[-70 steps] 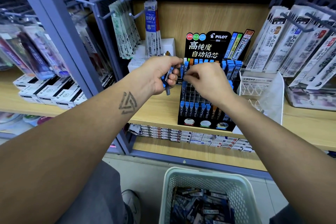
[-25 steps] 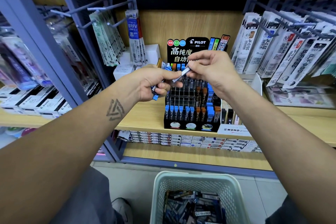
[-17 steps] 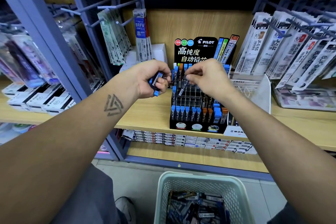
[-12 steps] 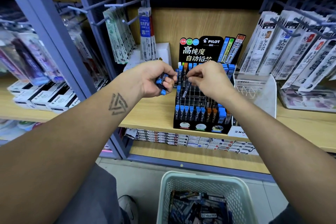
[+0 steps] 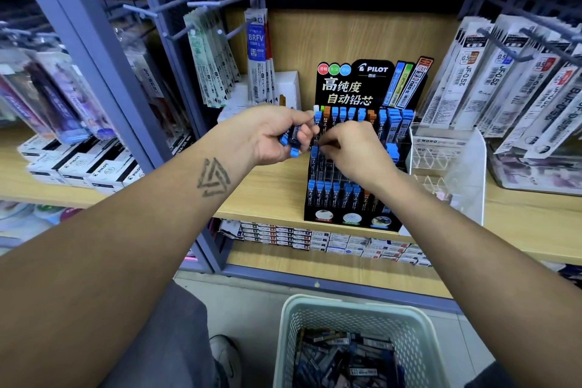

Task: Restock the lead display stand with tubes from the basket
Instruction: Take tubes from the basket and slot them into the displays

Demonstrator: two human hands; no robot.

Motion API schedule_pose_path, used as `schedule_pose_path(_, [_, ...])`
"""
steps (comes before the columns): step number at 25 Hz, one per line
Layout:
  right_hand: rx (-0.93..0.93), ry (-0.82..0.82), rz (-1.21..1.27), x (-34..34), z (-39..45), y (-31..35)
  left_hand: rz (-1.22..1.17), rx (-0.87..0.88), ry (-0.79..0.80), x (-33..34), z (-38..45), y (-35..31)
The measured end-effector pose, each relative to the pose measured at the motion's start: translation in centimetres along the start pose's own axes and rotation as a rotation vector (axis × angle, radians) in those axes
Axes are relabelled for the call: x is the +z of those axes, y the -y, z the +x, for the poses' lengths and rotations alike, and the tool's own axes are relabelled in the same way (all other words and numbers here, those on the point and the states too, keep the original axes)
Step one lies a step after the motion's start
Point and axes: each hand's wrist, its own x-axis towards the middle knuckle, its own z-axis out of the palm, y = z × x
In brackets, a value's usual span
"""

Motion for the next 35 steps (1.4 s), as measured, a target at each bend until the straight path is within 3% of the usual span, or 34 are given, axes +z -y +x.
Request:
schedule_pose_path(5, [-0.047, -0.109, -0.051, -2.0, 0.0, 0.7, 0.041, -0.019, 0.058, 0.3, -0.3, 0.1])
schedule_pose_path(6, [0.017, -0.121, 0.044, -2.6, -0.1, 0.7, 0.045, -0.015, 0.082, 0.4, -0.5, 0.1])
schedule_pose_path(8, [0.211, -0.086, 0.478, -3.7, -0.4, 0.5, 0.065, -0.020, 0.145, 0.8, -0.9, 0.4])
schedule_pose_path(10, [0.352, 0.043, 0.962, -4.5, -1.3, 0.5, 0.084, -0.016, 0.211, 1.2, -1.2, 0.9])
schedule_pose_path(11, [0.388, 0.091, 1.092, -4.8, -1.8, 0.5, 0.098, -0.007, 0.232, 1.3, -1.3, 1.1])
schedule_pose_path(19, [0.627, 0.062, 1.330, -5.9, -3.0, -1.3, 0.168, -0.017, 0.270, 2.9, -1.2, 2.4])
schedule_pose_path(24, [0.600, -0.085, 1.307, -7.6, -2.9, -2.3, 0.270, 0.008, 0.226, 3.0, -0.5, 2.4])
schedule_pose_path(29, [0.409, -0.143, 1.030, -10.0, -3.2, -3.7, 0.373, 0.086, 0.167, 2.9, -0.1, 2.3])
schedule_pose_path(35, [0.324, -0.249, 0.831, -11.5, -5.1, -6.1, 0.300, 0.091, 0.199, 5.0, 0.4, 2.4])
